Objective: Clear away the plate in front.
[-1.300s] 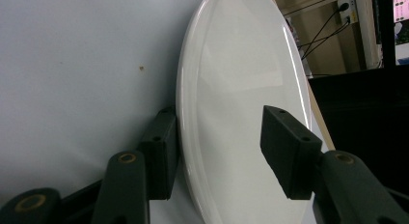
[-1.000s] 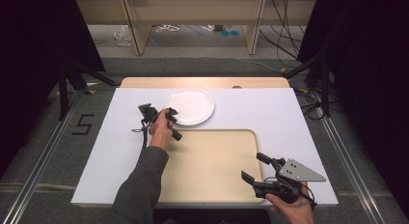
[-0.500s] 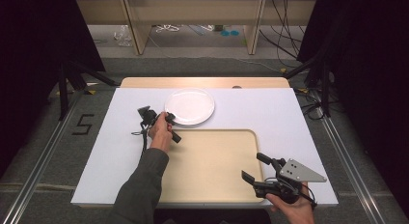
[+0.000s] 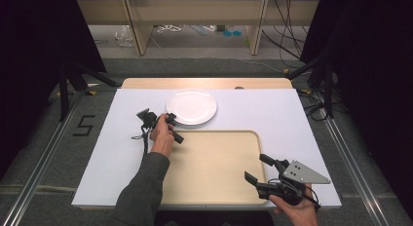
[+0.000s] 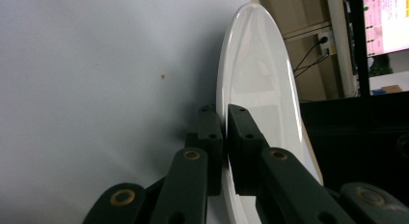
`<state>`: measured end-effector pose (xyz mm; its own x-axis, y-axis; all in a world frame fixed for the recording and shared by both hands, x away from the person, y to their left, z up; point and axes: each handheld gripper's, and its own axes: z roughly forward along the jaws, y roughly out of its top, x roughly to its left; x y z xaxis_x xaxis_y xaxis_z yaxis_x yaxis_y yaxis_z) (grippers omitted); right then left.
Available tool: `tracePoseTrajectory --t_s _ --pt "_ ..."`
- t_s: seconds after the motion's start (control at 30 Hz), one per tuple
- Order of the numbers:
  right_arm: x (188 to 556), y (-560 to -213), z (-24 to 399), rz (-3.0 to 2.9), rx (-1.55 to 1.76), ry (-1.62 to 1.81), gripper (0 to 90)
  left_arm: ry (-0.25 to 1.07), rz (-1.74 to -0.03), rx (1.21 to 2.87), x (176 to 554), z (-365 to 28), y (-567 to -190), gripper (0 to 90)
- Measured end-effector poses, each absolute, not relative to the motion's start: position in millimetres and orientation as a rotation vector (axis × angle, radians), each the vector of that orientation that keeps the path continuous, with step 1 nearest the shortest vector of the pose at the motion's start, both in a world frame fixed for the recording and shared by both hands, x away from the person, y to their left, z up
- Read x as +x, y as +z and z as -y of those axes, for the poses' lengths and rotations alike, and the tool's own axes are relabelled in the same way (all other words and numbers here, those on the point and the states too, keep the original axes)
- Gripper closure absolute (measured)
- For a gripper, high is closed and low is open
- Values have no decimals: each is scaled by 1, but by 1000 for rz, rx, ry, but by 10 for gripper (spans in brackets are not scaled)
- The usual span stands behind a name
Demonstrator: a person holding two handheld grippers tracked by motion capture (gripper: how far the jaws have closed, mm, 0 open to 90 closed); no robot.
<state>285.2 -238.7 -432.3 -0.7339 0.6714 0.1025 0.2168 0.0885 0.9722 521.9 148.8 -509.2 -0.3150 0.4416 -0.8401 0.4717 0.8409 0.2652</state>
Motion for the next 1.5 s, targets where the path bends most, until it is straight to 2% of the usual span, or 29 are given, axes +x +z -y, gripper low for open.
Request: tracePoseTrajectory --t_s 0.07,0.13,0.5,0.6,1.33,1.5 --pt "285 -433 238 -2001 879 1694 229 -33 -1941 618 523 -147 -508 863" --pt "285 -432 239 -2009 883 1689 229 -33 -1950 678 521 -149 -509 864" --pt "285 -432 241 -2001 884 1680 234 -31 -1924 678 520 -149 -510 865" --pt "285 -432 240 -2002 880 1681 234 -34 -1913 618 521 -148 -507 867" --pt "285 -431 243 -1985 897 1695 239 -108 -1852 511 508 -148 -506 835" --pt "286 -431 243 -1990 898 1694 239 -89 -1818 508 506 -148 -504 829"
